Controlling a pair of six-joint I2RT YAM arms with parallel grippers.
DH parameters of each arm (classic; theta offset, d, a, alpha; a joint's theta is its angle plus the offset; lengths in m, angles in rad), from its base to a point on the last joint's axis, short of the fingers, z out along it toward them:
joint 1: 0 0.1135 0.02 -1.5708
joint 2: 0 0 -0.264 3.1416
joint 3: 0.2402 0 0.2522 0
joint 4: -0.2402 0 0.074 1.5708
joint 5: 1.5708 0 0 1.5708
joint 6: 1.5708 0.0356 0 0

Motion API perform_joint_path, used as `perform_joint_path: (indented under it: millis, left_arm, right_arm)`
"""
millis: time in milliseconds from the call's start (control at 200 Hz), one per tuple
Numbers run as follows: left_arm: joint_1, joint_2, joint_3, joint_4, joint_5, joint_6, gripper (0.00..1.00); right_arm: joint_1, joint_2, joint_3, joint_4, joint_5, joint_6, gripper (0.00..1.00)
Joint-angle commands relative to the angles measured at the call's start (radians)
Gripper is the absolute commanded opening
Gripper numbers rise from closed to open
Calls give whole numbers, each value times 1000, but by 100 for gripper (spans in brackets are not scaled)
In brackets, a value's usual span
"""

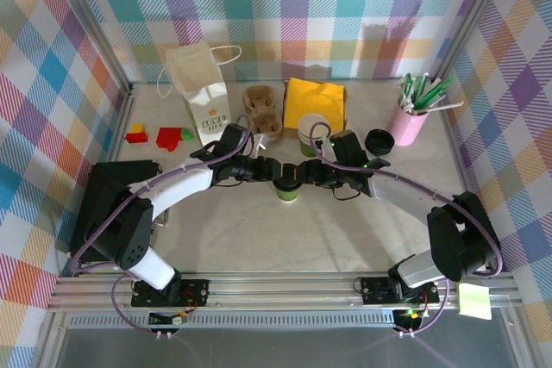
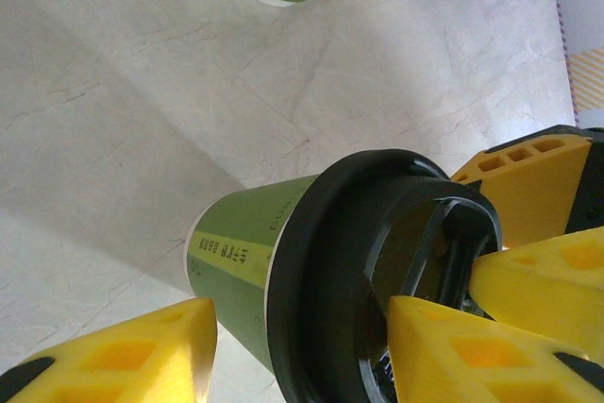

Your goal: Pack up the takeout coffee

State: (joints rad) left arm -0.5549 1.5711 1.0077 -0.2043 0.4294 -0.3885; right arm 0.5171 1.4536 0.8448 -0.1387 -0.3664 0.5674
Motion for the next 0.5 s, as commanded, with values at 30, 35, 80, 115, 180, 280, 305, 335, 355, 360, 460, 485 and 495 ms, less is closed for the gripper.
perform_joint_path:
  millis: [30,35,80,115,180,280,305,335,355,360,460,485,495]
  left_arm:
    - [-7,10,-64,-43,-44,22,48]
    - [-7,9,-64,-44,-44,22,48]
    - [-8,2,-63,-44,-43,22,48]
    - [-10,-2,-60,-45,-41,22,48]
    - [-16,-8,-47,-51,-41,23,47]
    - [-25,-9,-20,-61,-43,25,47]
    - [-26,-9,-14,-62,-44,25,47]
    - [-28,-11,-6,-65,-46,25,48]
    - [-28,-12,-3,-64,-47,26,48]
    - [-28,-12,-2,-64,-47,25,48]
    - [-30,-21,22,-64,-52,23,49]
    - [-30,-23,27,-64,-52,23,49]
    - [-30,-24,30,-65,-52,23,50]
  right_arm:
    - [-5,26,-70,-74,35,12,52]
    - [-4,25,-70,-74,35,13,52]
    - [-3,17,-69,-77,37,12,52]
    - [-3,12,-65,-78,38,11,52]
    - [-3,4,-53,-87,40,8,52]
    - [-2,-1,-20,-112,41,-7,52]
    - [-2,-1,-12,-117,41,-11,52]
    - [-2,-3,-1,-121,43,-16,52]
    - [-2,-4,4,-126,45,-19,53]
    - [-2,-4,6,-126,45,-20,53]
    - [0,-12,46,-154,62,-34,54]
    - [-1,-13,58,-162,67,-39,54]
    - [0,-13,63,-165,67,-40,55]
